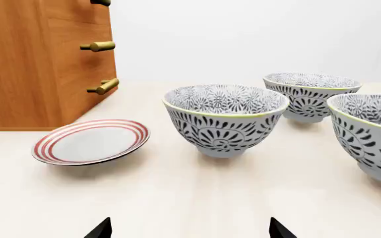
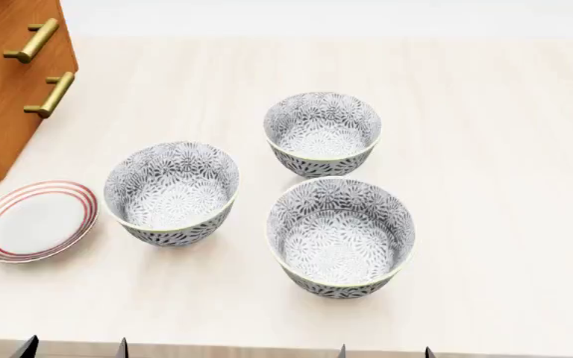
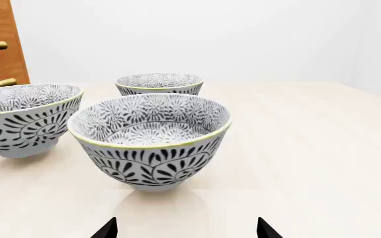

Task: Stack the bowl at the front on the bowl in the middle.

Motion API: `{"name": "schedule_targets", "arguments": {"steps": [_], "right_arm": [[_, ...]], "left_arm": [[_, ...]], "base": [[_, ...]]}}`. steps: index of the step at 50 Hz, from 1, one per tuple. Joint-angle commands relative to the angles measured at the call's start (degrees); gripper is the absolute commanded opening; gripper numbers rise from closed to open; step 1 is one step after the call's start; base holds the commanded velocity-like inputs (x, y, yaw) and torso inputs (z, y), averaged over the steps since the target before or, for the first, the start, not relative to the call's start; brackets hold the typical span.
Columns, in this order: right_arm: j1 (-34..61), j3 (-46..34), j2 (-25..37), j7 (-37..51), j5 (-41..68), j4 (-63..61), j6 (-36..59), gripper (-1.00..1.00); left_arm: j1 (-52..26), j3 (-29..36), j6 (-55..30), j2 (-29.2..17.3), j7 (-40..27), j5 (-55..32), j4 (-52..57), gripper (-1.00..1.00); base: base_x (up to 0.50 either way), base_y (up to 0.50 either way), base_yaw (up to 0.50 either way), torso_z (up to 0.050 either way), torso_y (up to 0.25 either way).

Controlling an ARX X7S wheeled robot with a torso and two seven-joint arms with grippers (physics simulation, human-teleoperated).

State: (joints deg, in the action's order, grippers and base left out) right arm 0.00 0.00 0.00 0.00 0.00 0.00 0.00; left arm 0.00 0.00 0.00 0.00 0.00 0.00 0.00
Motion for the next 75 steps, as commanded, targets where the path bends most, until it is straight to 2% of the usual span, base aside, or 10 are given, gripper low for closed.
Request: {"name": "schedule_targets", "arguments": {"steps": [1, 12, 13, 14, 42, 46, 54, 62, 70, 75], "right_arm": [[-0.3, -1.36, 1.06, 1.38, 1.05, -0.93, 0.62, 1.0], [0.06, -3.56, 2.77, 3.48, 2.34, 0.11, 0.09, 1.0], [55.7, -22.49, 32.45, 64.42, 117.32, -8.22, 72.97, 1.0], [0.0, -0.94, 0.55, 0.86, 0.06, 0.23, 0.1, 1.0], [-0.55, -5.25, 4.19, 4.58, 4.18, -2.1, 2.88, 1.0], [-0.63, -5.57, 4.51, 4.5, 5.37, -4.77, 5.38, 1.0], [3.39, -4.98, 6.41, 5.73, 10.7, -24.13, 27.59, 1.0], [16.37, -0.36, 7.01, 8.28, 18.27, -32.64, 49.53, 1.0], [31.2, 3.78, 7.13, 11.14, 23.0, -35.72, 65.15, 1.0], [36.26, 4.97, 6.95, 11.77, 24.64, -35.3, 69.59, 1.0]], "left_arm": [[0.0, 0.64, 0.0, -0.57, -0.64, -0.56, 0.0, 1.0], [0.61, 3.09, -1.18, -2.27, -2.97, -2.24, 1.02, 1.0], [-23.8, 6.36, -49.66, -18.18, -22.07, -28.75, 39.75, 1.0], [0.64, 1.5, -0.14, -0.58, -0.92, 0.81, 0.5, 1.0], [1.32, 5.66, -3.03, -4.21, -4.72, -2.41, 3.7, 1.0], [1.39, 6.06, -6.27, -4.62, -4.86, -3.05, 6.61, 1.0], [-3.56, 6.75, -28.84, -6.06, -5.46, -5.08, 24.83, 1.0], [-16.42, 5.58, -46.83, -5.88, -6.4, -8.35, 34.73, 1.0], [-29.21, 3.81, -60.5, -5.22, -8.04, -10.71, 40.6, 1.0], [-33.41, 3.63, -62.61, -5.09, -8.8, -10.99, 40.17, 1.0]], "base": [[0.0, 0.0, 0.0, 0.0, 0.0], [0.0, 0.0, 0.0, 0.0, 0.0], [0.0, 0.0, 0.0, 0.0, 0.0], [0.0, 0.0, 0.0, 0.0, 0.0], [0.0, 0.0, 0.0, 0.0, 0.0], [0.0, 0.0, 0.0, 0.0, 0.0], [0.0, 0.0, 0.0, 0.0, 0.0], [0.0, 0.0, 0.0, 0.0, 0.0], [0.0, 0.0, 0.0, 0.0, 0.0], [0.0, 0.0, 0.0, 0.0, 0.0]]}}
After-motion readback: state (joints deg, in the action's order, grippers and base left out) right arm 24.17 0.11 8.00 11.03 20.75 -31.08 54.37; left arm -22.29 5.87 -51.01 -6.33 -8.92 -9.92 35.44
